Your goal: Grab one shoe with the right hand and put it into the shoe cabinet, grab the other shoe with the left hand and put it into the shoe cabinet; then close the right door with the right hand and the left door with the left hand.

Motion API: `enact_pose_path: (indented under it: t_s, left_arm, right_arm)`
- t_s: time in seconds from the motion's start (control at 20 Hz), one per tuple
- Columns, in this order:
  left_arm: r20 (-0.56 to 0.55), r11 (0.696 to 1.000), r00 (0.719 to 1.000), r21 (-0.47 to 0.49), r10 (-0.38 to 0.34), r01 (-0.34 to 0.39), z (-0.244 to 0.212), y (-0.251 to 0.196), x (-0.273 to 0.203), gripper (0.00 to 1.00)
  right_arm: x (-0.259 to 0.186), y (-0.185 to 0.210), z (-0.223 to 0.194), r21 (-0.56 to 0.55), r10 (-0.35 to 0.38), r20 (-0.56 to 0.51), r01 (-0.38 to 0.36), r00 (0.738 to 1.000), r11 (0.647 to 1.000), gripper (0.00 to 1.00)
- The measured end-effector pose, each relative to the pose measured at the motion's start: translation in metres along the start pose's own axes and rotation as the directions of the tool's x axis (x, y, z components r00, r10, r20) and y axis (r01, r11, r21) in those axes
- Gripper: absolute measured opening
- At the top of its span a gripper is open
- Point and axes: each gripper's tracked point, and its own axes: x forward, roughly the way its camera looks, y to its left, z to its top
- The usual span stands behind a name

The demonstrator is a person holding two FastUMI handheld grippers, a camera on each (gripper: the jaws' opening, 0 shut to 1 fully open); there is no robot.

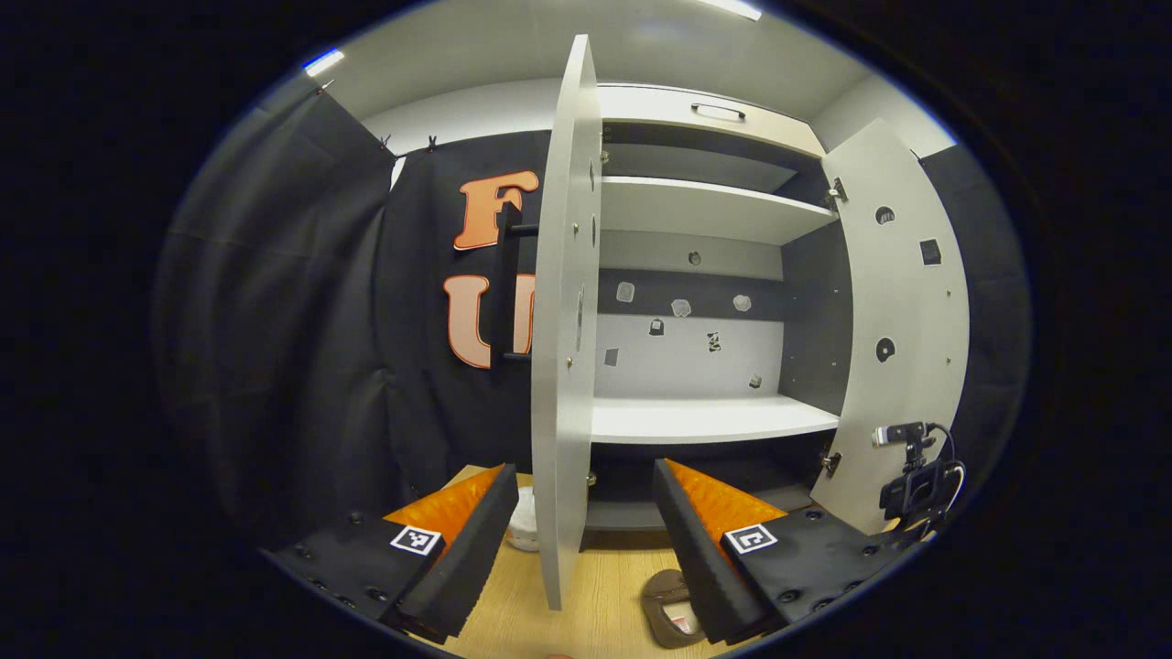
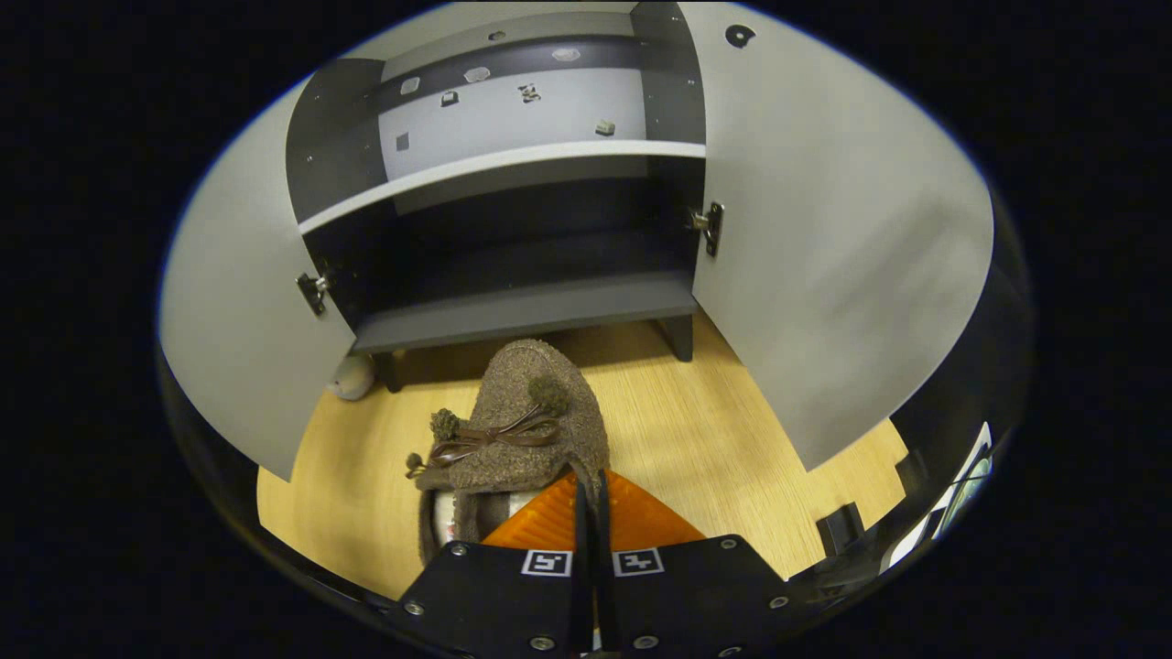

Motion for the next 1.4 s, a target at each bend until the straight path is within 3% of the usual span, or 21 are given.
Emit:
enact_pose_path:
  t_s: [0.45, 0.65, 0.7, 0.75, 0.85, 1.2, 1.4]
  left_arm:
    - [0.02, 0.999, 1.0, 0.031, 0.021, -0.022, 0.001, 0.012, -0.005, 0.96]
    - [0.025, 0.999, 0.999, 0.027, 0.035, -0.036, 0.001, 0.018, -0.01, 0.96]
    - [0.024, 0.999, 0.999, 0.028, 0.04, -0.041, 0.0, 0.02, -0.01, 0.96]
    - [0.021, 0.999, 0.999, 0.029, 0.045, -0.046, -0.001, 0.022, -0.011, 0.96]
    - [0.017, 0.998, 0.998, 0.028, 0.054, -0.055, -0.002, 0.024, -0.011, 0.96]
    - [0.011, 0.996, 0.997, 0.029, 0.082, -0.083, -0.004, 0.04, -0.009, 0.96]
    - [0.003, 0.995, 0.996, 0.032, 0.094, -0.094, -0.006, 0.042, -0.01, 0.97]
  right_arm:
    - [-0.012, 0.065, 0.199, 0.017, 0.102, 0.207, -0.108, 0.973, 0.994, 0.01]
    - [0.006, 0.075, 0.3, 0.011, 0.091, 0.288, -0.099, 0.953, 0.995, 0.02]
    - [0.015, 0.072, 0.287, 0.011, 0.084, 0.296, -0.091, 0.951, 0.996, 0.01]
    - [0.016, 0.069, 0.33, 0.015, 0.07, 0.304, -0.079, 0.95, 0.997, 0.01]
    - [0.038, 0.067, 0.36, 0.017, 0.035, 0.311, -0.042, 0.95, 0.999, 0.01]
    - [0.126, 0.044, 0.397, 0.039, -0.068, 0.215, 0.06, 0.974, 0.997, 0.01]
    - [0.129, 0.047, 0.395, 0.03, -0.036, 0.201, 0.03, 0.979, 0.999, 0.07]
